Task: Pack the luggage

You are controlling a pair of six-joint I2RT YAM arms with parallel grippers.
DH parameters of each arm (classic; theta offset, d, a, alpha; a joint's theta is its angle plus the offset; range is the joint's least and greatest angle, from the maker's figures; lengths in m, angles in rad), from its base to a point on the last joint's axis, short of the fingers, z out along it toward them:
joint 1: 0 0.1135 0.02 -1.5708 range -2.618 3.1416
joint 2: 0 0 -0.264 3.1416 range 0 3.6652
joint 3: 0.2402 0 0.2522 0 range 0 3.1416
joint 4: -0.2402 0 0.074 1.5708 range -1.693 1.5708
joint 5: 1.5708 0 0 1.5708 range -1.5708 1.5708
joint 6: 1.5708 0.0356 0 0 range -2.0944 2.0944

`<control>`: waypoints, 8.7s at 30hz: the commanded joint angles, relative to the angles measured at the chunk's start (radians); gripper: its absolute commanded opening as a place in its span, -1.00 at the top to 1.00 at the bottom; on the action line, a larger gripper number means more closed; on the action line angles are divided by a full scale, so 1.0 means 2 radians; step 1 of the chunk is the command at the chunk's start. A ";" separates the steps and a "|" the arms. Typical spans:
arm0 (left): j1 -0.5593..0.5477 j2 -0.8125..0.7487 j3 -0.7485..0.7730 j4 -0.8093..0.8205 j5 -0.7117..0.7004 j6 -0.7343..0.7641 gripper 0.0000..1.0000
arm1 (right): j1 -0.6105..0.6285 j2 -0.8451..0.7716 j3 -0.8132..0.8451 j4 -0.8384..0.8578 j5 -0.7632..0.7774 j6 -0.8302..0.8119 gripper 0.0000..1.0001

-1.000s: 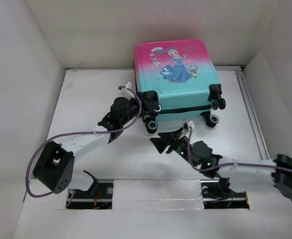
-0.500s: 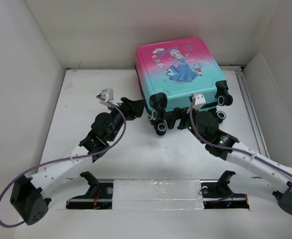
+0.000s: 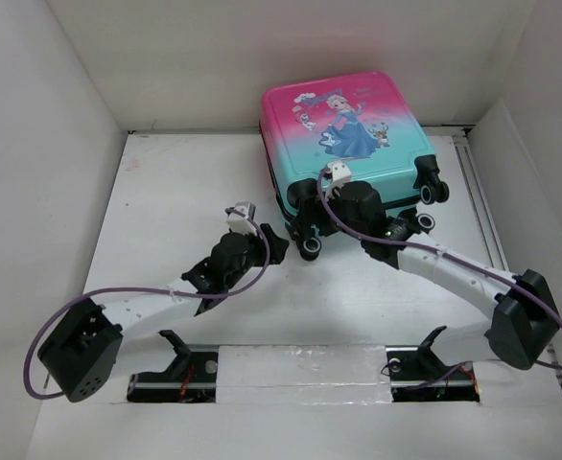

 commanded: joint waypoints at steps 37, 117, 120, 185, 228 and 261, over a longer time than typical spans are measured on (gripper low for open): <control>-0.014 0.205 0.127 0.199 -0.036 0.110 0.09 | -0.004 0.019 0.026 0.028 -0.119 -0.008 0.87; -0.005 0.200 0.066 0.247 -0.084 0.106 1.00 | 0.019 0.145 0.171 -0.101 0.179 -0.018 0.63; 0.005 0.200 0.070 0.228 -0.091 0.112 1.00 | 0.019 0.118 0.143 -0.095 0.155 -0.023 0.84; -0.037 0.323 0.122 0.489 -0.189 0.248 0.79 | 0.013 0.053 0.058 -0.071 0.003 -0.044 1.00; -0.097 0.335 0.043 0.580 -0.156 0.146 0.16 | 0.055 -0.061 -0.002 -0.021 -0.124 -0.023 1.00; -0.085 0.219 -0.053 0.598 -0.239 0.169 1.00 | 0.024 -0.087 -0.068 -0.036 -0.043 -0.014 1.00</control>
